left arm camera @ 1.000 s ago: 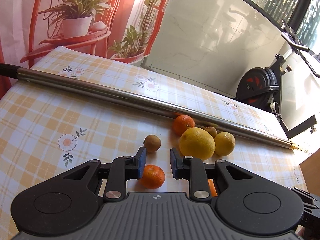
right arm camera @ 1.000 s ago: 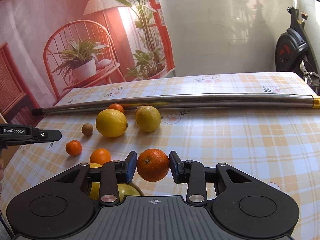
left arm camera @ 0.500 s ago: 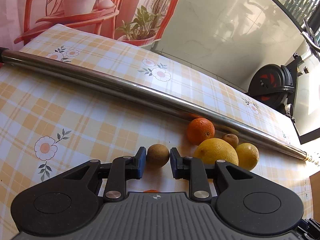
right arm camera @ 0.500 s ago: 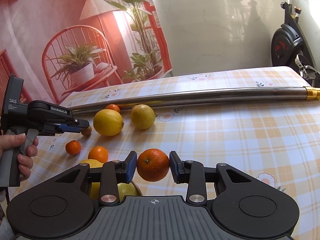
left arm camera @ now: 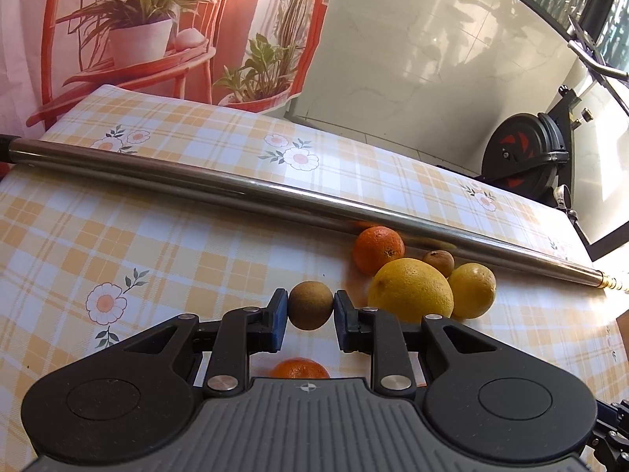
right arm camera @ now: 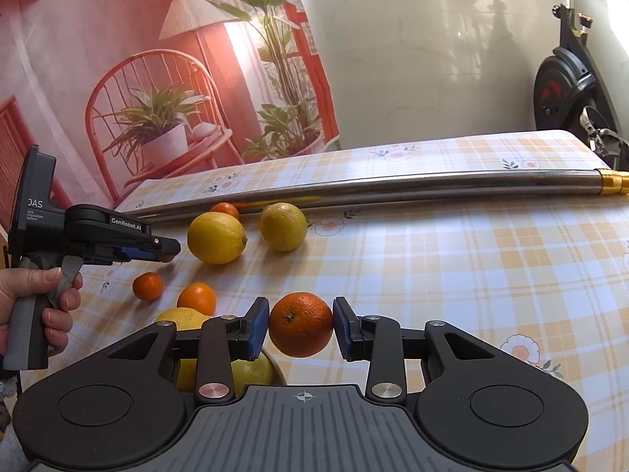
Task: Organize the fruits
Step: 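Carry the tangerine in the right tool while the left tool carries the kiwi into the plate, then lower the tangerine into the plate and open the right tool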
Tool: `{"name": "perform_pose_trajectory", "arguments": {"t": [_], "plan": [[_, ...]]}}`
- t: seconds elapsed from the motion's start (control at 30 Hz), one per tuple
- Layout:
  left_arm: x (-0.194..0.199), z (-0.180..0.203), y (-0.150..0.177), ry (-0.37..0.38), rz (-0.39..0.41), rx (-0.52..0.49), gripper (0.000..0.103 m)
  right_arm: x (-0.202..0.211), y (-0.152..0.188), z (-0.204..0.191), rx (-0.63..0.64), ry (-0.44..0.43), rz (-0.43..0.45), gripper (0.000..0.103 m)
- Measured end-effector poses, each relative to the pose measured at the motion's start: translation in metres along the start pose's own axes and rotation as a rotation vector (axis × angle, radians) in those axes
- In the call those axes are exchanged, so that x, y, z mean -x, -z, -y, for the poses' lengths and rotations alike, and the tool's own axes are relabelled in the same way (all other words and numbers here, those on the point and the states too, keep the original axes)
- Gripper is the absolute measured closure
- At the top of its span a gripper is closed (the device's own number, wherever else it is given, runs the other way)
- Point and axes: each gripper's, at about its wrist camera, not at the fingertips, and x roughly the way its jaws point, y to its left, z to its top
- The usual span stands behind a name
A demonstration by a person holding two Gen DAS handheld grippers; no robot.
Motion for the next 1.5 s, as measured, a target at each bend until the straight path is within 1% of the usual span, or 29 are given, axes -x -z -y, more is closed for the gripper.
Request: {"name": "perform_pose_trajectory", "arguments": {"t": [0.17,0.3,0.43,0.63,0.8,0.97,1.23,1.33,1.5], "plan": [[0.04,0.008,0.011,0.044,0.041,-0.046,0.076,0.006,0.002,-0.005,0.006,-0.004,0.007,0.07],[0.067,0.018,0.032,0.07,0.055,-0.082,0.076,0.015,0.005,-0.012,0.021,-0.01,0.018,0.071],[0.086,0.025,0.059,0.088,0.044,-0.118,0.077,0.024,0.008,-0.019,0.042,-0.016,0.027,0.071],[0.103,0.037,0.094,0.088,0.038,-0.227,0.077,0.041,0.016,-0.028,0.067,-0.025,0.032,0.071],[0.106,0.044,0.118,0.084,0.028,-0.285,0.076,0.047,0.028,-0.036,0.082,-0.035,0.002,0.071],[0.104,0.044,0.131,0.096,0.002,-0.27,0.077,0.043,0.041,-0.044,0.09,-0.045,-0.044,0.071],[0.1,0.045,0.142,0.048,0.002,-0.29,0.076,0.035,0.052,-0.049,0.114,-0.017,-0.086,0.071],[0.099,0.046,0.144,0.024,0.012,-0.31,0.076,0.032,0.055,-0.05,0.126,-0.002,-0.092,0.071],[0.096,0.046,0.147,0.004,0.016,-0.328,0.076,0.028,0.059,-0.052,0.15,0.011,-0.093,0.071]]}}
